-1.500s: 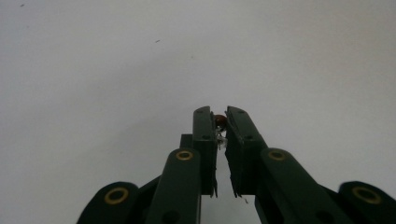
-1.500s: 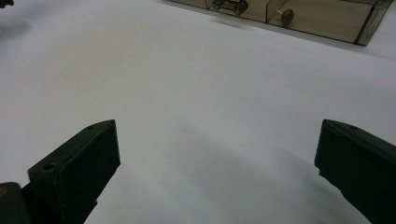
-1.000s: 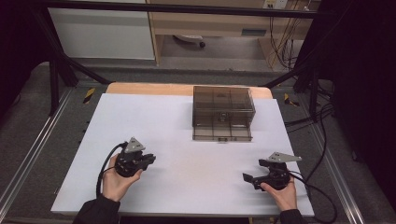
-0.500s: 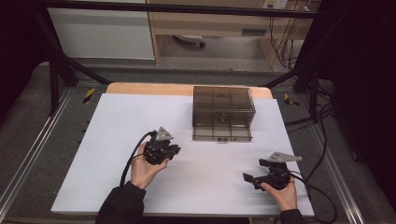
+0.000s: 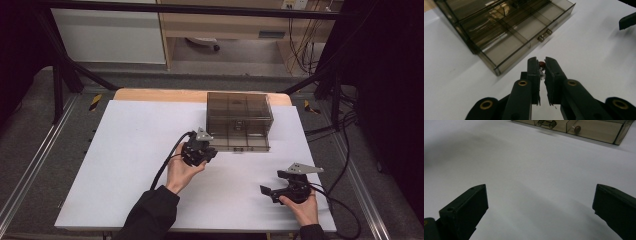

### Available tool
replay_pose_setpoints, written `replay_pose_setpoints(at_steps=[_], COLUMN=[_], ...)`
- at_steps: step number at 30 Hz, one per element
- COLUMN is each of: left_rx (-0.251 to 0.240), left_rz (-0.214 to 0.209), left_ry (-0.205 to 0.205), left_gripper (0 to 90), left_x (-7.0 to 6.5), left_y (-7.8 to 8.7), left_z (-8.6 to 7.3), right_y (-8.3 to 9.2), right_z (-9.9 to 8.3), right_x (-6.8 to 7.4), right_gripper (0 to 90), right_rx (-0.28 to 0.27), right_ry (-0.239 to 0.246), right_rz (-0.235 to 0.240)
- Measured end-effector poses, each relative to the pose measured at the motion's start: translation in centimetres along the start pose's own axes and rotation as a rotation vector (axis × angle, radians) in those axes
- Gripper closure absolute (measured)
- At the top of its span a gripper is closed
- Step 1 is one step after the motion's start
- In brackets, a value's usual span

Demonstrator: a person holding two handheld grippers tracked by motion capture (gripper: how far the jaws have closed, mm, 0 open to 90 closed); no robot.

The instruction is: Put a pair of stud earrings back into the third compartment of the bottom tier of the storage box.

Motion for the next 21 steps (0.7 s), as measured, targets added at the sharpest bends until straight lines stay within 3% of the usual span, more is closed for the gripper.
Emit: replay_pose_setpoints(at_steps=[5, 11, 14, 21], left_rx=[0.001, -0.002, -0.001, -0.012], left_rz=[0.006, -0.020, 0.003, -0.035], left_ry=[-0.022, -0.031, -0.053, -0.060], left_gripper=[82.5, 82.5, 82.5, 82.5], left_x=[-0.5, -1.5, -2.0, -3.2], left_y=[-1.0, -2.1, -2.8, -4.0], left_z=[1.7, 3.7, 4.7, 7.1], right_y=[0.0, 0.0, 0.0, 0.0], right_z=[0.0, 0.0, 0.0, 0.0], right_x=[0.0, 0.0, 0.0, 0.0], right_gripper=[0.7, 0.7, 0.7, 0.7], right_rx=[-0.001, -0.001, -0.002, -0.003], right_ry=[-0.003, 0.002, 0.001, 0.001], right_rz=[0.003, 0.003, 0.003, 0.005])
Point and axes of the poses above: each handheld gripper's, and its own axes: y roughly backward along the jaws, z roughly out of its top, x roughly to its left, the point moved 9 cm from there along -y, roughly forward along the jaws, and after that the axes turned 13 degrees about x, right-handed, at the moved point
